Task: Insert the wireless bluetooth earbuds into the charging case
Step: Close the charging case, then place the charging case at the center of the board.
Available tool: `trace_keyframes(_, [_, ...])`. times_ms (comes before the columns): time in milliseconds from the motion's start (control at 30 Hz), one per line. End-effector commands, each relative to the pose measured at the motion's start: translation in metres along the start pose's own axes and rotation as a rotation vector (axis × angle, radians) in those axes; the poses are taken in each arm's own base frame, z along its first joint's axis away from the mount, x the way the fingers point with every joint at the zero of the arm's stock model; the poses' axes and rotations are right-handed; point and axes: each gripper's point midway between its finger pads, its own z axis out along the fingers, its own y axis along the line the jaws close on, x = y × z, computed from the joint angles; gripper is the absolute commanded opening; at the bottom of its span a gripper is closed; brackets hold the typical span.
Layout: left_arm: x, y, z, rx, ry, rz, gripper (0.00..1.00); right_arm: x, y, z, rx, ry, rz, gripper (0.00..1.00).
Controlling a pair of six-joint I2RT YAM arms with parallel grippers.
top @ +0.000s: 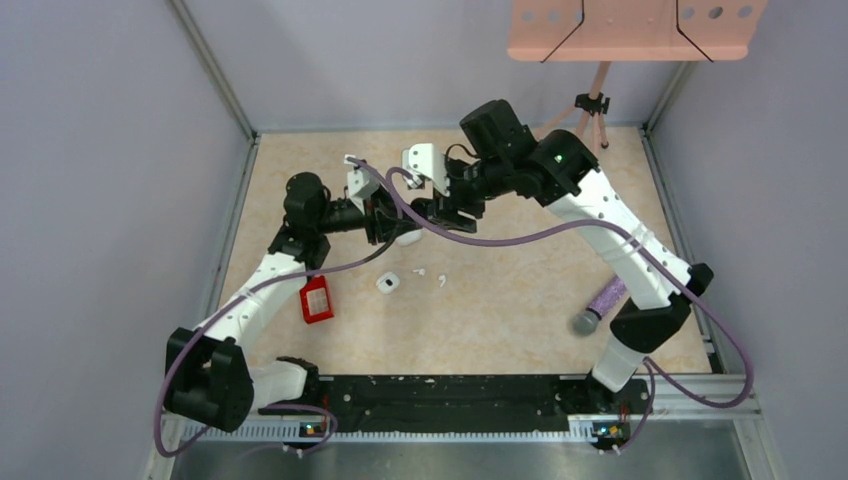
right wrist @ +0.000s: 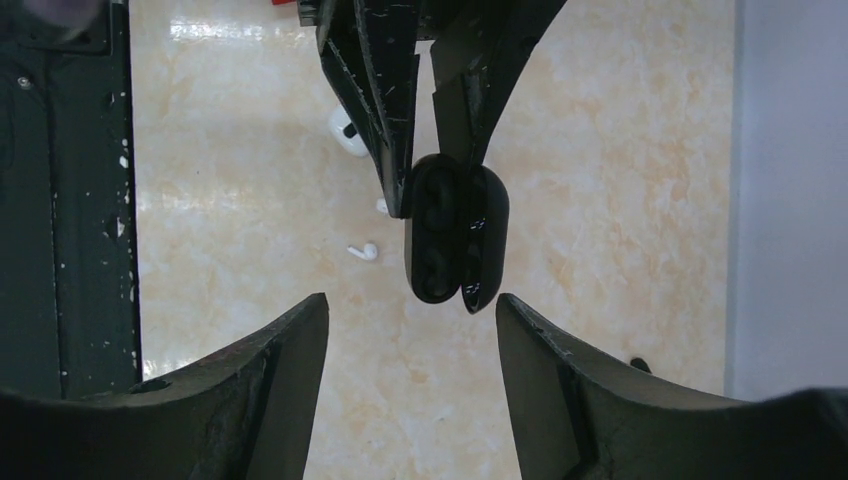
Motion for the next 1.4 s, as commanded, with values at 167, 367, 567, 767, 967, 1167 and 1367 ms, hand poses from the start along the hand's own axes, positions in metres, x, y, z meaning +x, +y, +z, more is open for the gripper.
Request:
trace_keyframes(167, [-0.033,-0.004,0.004,0.023,-0.046,0.111,0.00,-0.007,-0.007,0.034,-0.058,-0.069,0.073,0.66])
trace_keyframes(367, [-0.041,0.017,0.006,-0.090,-0.079,0.054,0.00,-0.006,-0.006,0.025,-0.038,-0.072,0.061,0.65])
trace_keyframes(567, [-0.031,0.045,0.005,-0.249,-0.099,-0.086,0.00,-0.001,-0.006,0.006,0.050,-0.080,0.088,0.64])
trace_keyframes(767, [0.042,0.074,0.001,-0.400,0.033,-0.320,0.00,0.040,-0.026,-0.015,0.169,-0.047,0.247,0.65])
trace_keyframes(967, [0.108,0.090,0.021,-0.386,0.130,-0.679,0.00,0.088,-0.017,-0.009,0.206,0.041,0.327,0.65])
trace_keyframes(1167, [0.152,0.112,0.043,-0.426,0.164,-0.800,0.02,0.116,-0.024,-0.007,0.275,0.087,0.398,0.65])
trace_keyframes(1367, [0.183,0.117,0.071,-0.463,0.248,-0.820,0.06,0.125,-0.026,-0.012,0.294,0.096,0.406,0.65])
